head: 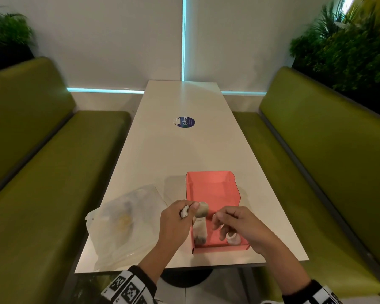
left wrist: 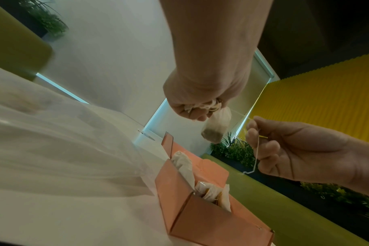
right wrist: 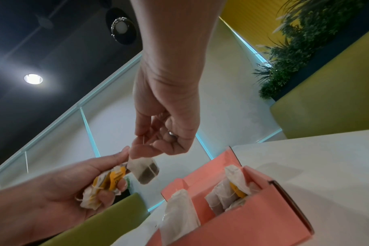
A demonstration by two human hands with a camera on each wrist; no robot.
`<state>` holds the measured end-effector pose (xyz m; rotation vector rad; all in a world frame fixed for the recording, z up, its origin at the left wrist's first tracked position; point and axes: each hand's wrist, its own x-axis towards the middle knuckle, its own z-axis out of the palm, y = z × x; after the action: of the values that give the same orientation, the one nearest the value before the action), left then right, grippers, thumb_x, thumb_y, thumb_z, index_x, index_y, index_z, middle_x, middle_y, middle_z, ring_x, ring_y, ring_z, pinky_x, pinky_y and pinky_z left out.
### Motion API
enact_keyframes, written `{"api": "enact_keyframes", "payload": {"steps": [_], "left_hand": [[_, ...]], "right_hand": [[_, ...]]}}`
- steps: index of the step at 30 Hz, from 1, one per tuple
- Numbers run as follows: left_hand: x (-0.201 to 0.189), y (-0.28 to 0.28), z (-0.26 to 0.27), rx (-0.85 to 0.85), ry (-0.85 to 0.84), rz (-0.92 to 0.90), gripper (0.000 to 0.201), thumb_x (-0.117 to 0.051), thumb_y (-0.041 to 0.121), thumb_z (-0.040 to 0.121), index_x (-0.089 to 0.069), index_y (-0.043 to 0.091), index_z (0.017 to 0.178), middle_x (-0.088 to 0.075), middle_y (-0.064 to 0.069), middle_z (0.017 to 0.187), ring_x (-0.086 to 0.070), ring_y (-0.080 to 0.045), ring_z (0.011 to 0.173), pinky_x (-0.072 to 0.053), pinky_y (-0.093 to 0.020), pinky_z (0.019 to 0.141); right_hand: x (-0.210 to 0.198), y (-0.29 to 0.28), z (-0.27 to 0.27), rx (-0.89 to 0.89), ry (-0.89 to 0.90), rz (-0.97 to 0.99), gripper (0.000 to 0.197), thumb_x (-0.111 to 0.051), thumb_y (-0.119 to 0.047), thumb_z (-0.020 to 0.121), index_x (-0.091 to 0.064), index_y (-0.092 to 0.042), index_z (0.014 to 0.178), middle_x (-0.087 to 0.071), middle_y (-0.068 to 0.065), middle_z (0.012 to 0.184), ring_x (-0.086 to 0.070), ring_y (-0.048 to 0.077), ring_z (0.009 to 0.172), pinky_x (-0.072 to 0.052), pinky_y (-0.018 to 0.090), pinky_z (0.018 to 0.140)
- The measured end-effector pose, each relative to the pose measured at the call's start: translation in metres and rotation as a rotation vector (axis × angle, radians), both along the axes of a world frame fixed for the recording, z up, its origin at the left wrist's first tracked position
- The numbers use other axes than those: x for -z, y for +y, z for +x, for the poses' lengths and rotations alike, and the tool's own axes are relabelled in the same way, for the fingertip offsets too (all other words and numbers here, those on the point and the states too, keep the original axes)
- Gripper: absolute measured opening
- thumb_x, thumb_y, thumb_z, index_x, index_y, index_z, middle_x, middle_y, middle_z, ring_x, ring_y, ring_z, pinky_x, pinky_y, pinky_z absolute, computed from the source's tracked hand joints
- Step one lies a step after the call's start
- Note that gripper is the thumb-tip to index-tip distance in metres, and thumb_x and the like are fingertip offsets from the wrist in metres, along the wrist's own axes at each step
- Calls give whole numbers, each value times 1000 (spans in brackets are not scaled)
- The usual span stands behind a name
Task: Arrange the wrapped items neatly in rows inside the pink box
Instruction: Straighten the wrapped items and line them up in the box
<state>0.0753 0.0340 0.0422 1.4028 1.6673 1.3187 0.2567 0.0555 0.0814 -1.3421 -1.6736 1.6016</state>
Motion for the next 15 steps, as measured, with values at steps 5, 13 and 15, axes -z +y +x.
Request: {"api": "enact_keyframes", "payload": {"steps": [5,13,15], "left_hand": [[1,2,0,-27,20,9,16,-61,29,89,-72,17,88,-65,15,75,-59,1,71,-39,-4,64],[-4,3,2,-67,-13,17,18,-59,31,90,-71,20,82,-68,5,70,-58,-2,63,-42,-10,61],[-6,3,2,-62,-39,33,23,-58,31,90,-70,17,77,-67,-1,67,-57,-7,60,-43,-17,61]], "right_hand": [[-4,2,2,93,116,41,28,-47,-16,97,-66,-11,77,-71,15,86,-59,15,58,-40,18,53],[-6,-3,-1,-146,81,3,23,-50,-17,96,-68,-9,84,-71,8,86,-57,14,55,-42,21,56],[-3,-6,-5,-235,2,-14,23,-52,-17,95,-69,-12,81,-71,3,83,-58,10,54,-43,20,58]]}}
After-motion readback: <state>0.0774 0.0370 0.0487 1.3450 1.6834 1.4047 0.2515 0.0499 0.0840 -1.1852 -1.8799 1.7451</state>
